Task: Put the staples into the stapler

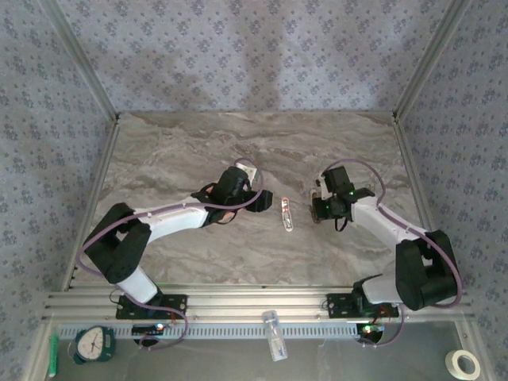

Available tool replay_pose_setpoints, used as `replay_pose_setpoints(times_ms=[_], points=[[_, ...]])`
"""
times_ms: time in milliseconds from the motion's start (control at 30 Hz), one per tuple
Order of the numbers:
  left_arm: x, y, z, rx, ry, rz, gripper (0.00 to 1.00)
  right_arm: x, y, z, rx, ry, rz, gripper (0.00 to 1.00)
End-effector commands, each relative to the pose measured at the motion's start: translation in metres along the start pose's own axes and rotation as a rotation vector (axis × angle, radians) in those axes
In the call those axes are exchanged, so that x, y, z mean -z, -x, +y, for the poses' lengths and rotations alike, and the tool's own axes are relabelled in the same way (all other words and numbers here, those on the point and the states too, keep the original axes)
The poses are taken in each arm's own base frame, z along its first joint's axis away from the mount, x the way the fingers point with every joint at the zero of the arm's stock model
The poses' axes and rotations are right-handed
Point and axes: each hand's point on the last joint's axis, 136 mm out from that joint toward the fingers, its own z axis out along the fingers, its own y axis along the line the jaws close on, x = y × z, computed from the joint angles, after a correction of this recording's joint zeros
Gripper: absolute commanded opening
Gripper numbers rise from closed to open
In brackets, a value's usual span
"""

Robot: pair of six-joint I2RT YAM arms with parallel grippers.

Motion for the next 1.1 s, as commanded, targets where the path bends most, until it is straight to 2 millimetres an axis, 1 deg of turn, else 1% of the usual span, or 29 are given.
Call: replay_pose_setpoints(times_ms=[0, 67, 200, 467, 733, 1067], points=[[0.001, 0.015, -0.008, -0.019, -0.016, -0.044, 0.72, 0.001, 0.014, 0.004, 0.021, -0.003, -0.033, 0.18], [0.0, 0.015, -0.007, -0.017, -0.015, -0.044, 0.72, 0.0, 0.014, 0.004, 0.029, -0.008, -0.035, 0.18], [0.0, 0.016, -0.008, -0.017, -0.016, -0.046, 0.73, -0.004, 0.015, -0.001, 0.038, -0.038, -0.032, 0.18], [-0.004, 0.018, -0.01, -0.016, -0.018, -0.039, 0.72, -0.013, 0.012, -0.001, 0.056, -0.041, 0.005, 0.18], [-0.008, 0.019, -0.012, -0.014, -0.026, -0.033, 0.72, -0.014, 0.014, 0.004, 0.076, -0.005, -0.014, 0.18], [-0.007, 0.017, -0.012, -0.005, -0.026, -0.027, 0.72, -0.018, 0.005, 0.0, 0.088, -0.005, 0.022, 0.18]])
